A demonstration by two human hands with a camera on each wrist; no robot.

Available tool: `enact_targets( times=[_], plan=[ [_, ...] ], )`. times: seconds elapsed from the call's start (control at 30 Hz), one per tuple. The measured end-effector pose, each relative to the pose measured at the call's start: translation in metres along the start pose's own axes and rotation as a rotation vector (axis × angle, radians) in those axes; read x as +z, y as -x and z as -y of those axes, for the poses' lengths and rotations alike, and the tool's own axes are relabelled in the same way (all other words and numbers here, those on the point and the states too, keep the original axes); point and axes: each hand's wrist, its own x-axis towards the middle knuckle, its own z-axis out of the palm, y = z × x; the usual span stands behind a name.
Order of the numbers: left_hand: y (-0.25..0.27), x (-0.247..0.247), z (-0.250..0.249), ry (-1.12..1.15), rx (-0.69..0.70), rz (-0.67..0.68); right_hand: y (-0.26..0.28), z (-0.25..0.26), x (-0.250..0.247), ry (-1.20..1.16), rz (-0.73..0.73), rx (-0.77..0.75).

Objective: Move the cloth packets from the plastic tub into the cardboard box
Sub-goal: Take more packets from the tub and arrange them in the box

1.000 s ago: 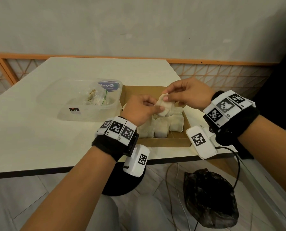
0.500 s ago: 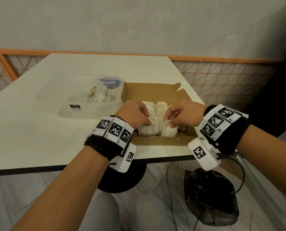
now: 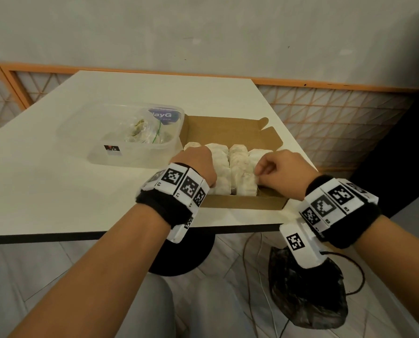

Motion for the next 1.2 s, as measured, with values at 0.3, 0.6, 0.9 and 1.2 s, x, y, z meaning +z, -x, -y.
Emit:
enact_targets(
  times=[0.3,0.6,0.9,1.2],
  plan=[
    [0.008,-0.020,0.000,0.196,-0.024,-0.002,0.004,0.002,0.018,-0.096,-0.179,-0.026],
    [0.021,-0.032,0.012,0.818,-0.068,0.023,-0.004,0.038,0.010,-0.613,0.017,0.069],
    [0.038,0.007,0.036,1.499,-0.260,-0.409,-0.014,0.043,0.000,-0.577,0.099,0.012],
    [0.040,0.028,0.043,1.690,-0.256,-0.341,-0.041,0.074,0.035,-0.378,0.407,0.068]
  ],
)
